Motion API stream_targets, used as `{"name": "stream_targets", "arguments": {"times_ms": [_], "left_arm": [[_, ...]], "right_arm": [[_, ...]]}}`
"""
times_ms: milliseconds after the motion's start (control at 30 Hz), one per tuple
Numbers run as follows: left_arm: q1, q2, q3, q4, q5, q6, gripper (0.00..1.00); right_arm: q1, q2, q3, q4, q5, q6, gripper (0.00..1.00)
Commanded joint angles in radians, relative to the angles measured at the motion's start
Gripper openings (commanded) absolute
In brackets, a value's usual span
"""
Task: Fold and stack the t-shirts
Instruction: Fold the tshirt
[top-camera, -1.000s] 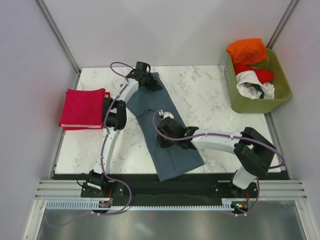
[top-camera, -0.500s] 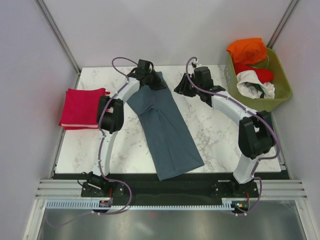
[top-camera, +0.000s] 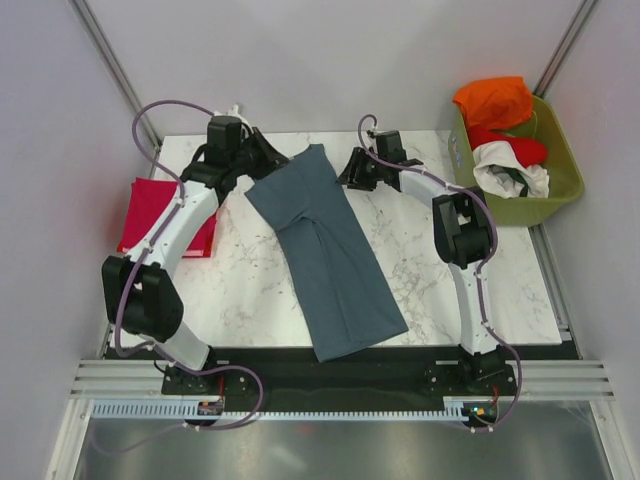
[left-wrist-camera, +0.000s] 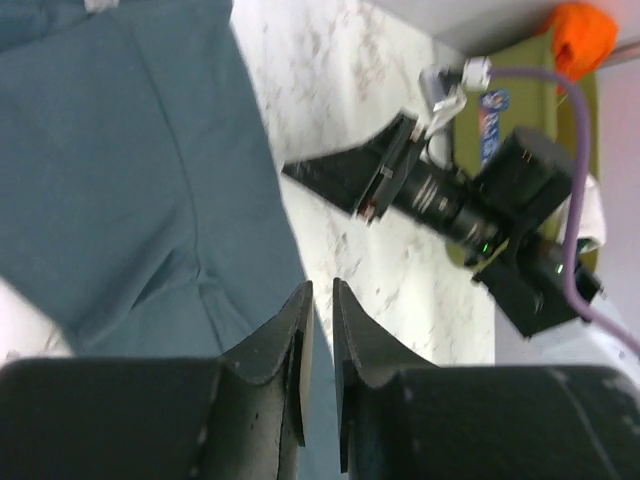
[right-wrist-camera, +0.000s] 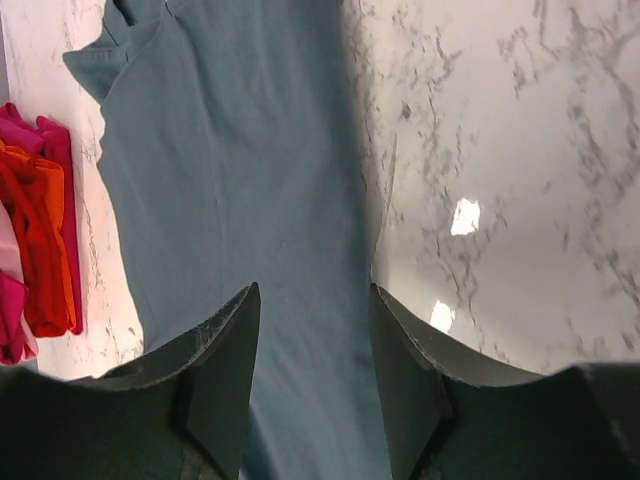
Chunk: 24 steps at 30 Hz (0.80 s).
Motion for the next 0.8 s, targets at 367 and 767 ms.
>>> {"name": "stream_targets", "arguments": {"times_ms": [367, 767], "left_arm": [[-0.002, -0.334, -0.373, 0.025, -0.067, 0.073, 0.2], [-0.004, -0.34, -0.601, 0.088, -0.024, 0.061, 0.17]], "right_arm": [[-0.007, 0.227, 0.238, 0.049, -0.112, 0.046, 0.54], [-0.119, 0.27, 0.221, 0.229, 0.015, 0.263, 0.0]]}}
